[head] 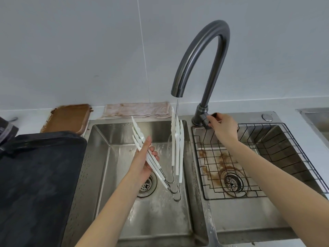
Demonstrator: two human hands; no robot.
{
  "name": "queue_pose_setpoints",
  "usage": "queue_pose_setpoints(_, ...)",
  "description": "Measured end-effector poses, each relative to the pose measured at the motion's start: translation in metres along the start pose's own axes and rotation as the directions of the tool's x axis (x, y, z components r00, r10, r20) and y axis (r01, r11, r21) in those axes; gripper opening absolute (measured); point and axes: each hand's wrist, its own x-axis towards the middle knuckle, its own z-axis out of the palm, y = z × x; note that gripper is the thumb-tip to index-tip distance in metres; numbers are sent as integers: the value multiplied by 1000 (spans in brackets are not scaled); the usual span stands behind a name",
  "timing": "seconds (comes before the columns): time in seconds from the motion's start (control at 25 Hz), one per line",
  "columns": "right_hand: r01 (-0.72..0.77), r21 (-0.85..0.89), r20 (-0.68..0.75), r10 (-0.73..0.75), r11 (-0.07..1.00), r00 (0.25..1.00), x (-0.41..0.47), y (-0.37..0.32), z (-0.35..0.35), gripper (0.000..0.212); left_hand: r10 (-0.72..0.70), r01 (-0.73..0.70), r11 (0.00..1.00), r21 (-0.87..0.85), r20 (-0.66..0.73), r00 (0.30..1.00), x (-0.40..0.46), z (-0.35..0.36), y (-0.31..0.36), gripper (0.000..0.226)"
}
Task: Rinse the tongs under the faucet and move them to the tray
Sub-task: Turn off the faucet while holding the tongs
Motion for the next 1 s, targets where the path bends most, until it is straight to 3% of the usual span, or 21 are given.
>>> queue_pose_setpoints(0.2, -32, -53, 42, 34, 998, 999, 7, -8, -2, 28, -1, 1, 1000, -2, -9, 1000, -3, -2, 4, 29)
queue_pose_setpoints(0.32, -217, 93, 42, 213, 972, 976, -5, -14, 3, 38, -4, 4, 1000, 8, -2, 1000, -7, -4, 5, 30)
queue_pose_setpoints(0.4, -375, 318, 164, 339, 871, 926, -26, -19, 12, 43, -7, 7, 1000, 12, 6, 1000, -11, -5, 6, 30)
queue_pose_setpoints(0.48, -458, 440, 330, 335, 772, 882, -55, -23, 23, 52, -9, 9, 999, 33, 10, 1000, -15, -6, 7, 31)
queue_pose_setpoints(0.56, -492, 413, 485, 273, 766, 831, -85, -27, 34, 74, -5, 3, 998, 69, 27, 1000, -20, -8, 7, 32)
queue_pose_setpoints(0.64, -487, 346, 582, 223, 802, 782, -107, -29, 44, 82, 3, -8, 993, 114, 47, 999, -27, -9, 7, 32)
queue_pose_setpoints(0.68, -467, 328, 604, 198, 821, 772, -114, -30, 48, 75, 9, -17, 990, 137, 59, 998, -30, -10, 7, 31)
queue_pose_setpoints(0.76, -427, 381, 607, 126, 821, 785, -122, -34, 50, 38, 25, -41, 981, 187, 84, 996, -36, -11, 8, 29)
queue_pose_setpoints(0.84, -418, 506, 568, 74, 754, 820, -129, -37, 52, 10, 47, -71, 969, 238, 105, 993, -43, -13, 12, 27)
queue_pose_setpoints(0.92, -407, 556, 509, 90, 725, 856, -136, -38, 55, 4, 68, -96, 968, 232, 126, 990, -47, -17, 14, 20)
queue_pose_setpoints(1.0, -508, 555, 530, 191, 658, 826, -143, -34, 63, 6, 41, -63, 979, 194, 114, 993, -52, -24, 11, 6)
